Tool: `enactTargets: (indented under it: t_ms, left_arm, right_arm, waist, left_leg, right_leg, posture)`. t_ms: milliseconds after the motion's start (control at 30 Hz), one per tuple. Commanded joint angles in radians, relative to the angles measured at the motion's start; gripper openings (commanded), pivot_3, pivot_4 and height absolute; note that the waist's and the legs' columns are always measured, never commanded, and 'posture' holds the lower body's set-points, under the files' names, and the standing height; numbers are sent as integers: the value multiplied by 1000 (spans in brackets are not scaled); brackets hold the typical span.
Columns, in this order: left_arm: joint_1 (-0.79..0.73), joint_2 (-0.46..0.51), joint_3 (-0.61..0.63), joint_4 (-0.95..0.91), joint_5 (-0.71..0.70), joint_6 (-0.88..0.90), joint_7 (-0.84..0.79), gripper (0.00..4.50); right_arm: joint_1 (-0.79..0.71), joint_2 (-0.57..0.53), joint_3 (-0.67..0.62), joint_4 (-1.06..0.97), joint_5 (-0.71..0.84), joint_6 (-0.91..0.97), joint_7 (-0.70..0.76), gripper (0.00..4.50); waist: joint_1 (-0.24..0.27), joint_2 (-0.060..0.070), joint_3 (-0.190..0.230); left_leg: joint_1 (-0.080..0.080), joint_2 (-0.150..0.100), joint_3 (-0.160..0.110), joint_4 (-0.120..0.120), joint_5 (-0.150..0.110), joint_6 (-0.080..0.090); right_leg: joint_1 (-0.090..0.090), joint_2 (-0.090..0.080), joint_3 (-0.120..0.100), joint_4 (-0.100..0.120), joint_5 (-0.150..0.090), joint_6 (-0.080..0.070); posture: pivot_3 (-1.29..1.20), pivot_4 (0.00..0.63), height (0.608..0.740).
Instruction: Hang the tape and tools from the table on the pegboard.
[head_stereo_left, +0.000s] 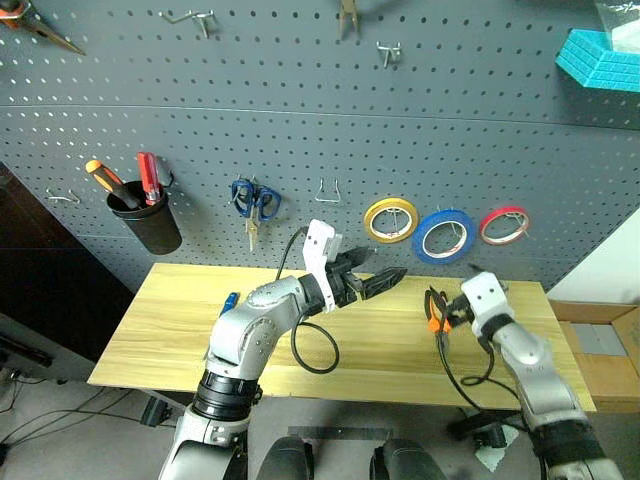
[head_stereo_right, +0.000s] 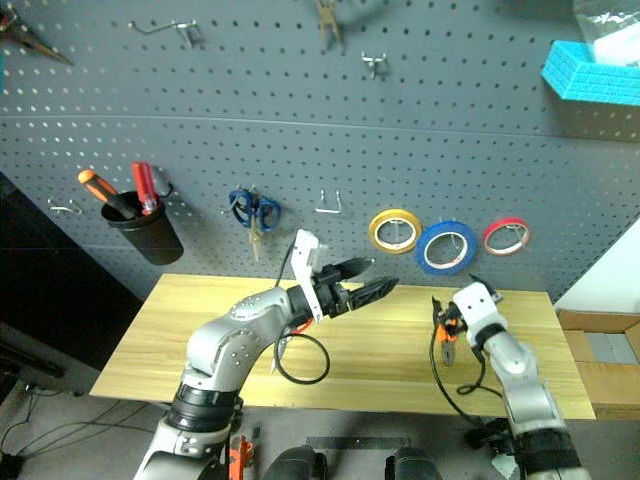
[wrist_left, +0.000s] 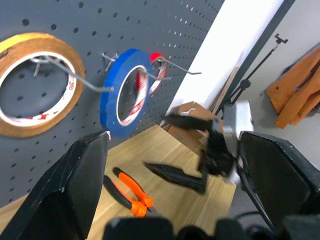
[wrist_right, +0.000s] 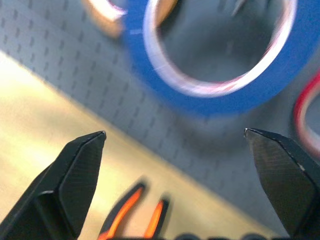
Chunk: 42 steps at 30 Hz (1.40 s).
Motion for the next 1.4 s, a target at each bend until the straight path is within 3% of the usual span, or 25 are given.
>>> enactTargets:
  t_ms: [33,100,233,433,567,733,1033,1400]
  left_arm:
    - [78,36,-31,-70,21,-5,3,4500]
    - [126,67,-58,-57,65,-34,6,4500]
    - [196,127,-114,-6,171,-116,1,4500]
    - [197,130,-121,0,213,-113,25,4500]
    - [157,129,-123,1,227,-109,25,4500]
    - [140,120,-109,-32,211,-71,42,4500]
    - [204,107,-114,-124,197,-7,75,4500]
    - [239,99,-106,-161,192,17,96,4500]
  right_arm:
    - [109,41,11,-227,-16,201,-28,4465]
    - [113,82,29,-300,-1,405,-27,4465]
    - [-29,200,-1,-343,51,804,-66,4465]
    - [-320,223,-79,-140,75,1035,-111,4465]
    - [-490,187,-143,81,84,1041,-143,4465]
    - [-567,142,-140,254,79,1036,-141,4465]
    - [-618,159,-177,377,102,1072,-173,4465]
    - [-733,84,-163,559,97,945,-199,4465]
  waist:
    - [-1,1,0]
    - [-5,3,1]
    - [-10,6,15]
    - [7,7,39]
    - [9,7,53]
    - [7,6,71]
    - [5,8,107]
    - [9,8,129]
  left_leg:
    - [0,1,0,0,0,0]
    - [1,1,0,0,-1,1]
    - [5,2,0,0,1,4]
    - [4,1,0,1,7,12]
    - [-1,-1,0,0,7,12]
    - [-4,-1,0,-3,6,13]
    - [-13,0,-1,-4,5,12]
    - [-18,0,-2,-2,5,11]
  right_leg:
    - [0,0,0,0,0,0]
    - [0,0,0,1,0,0]
    - [2,1,0,1,3,-5]
    - [2,0,-1,0,9,-9]
    - [-1,-1,-2,-1,10,-9]
    - [-3,-2,-2,-2,7,-9]
    - [-13,-2,-3,-1,5,-8]
    - [-15,-2,-5,-2,5,-7]
  posture:
    - [77,110,740]
    - [76,125,740]
    - [80,153,740]
    - [99,187,740]
    - [138,214,740]
    - [160,243,740]
    - [190,283,740]
    - [190,288,740]
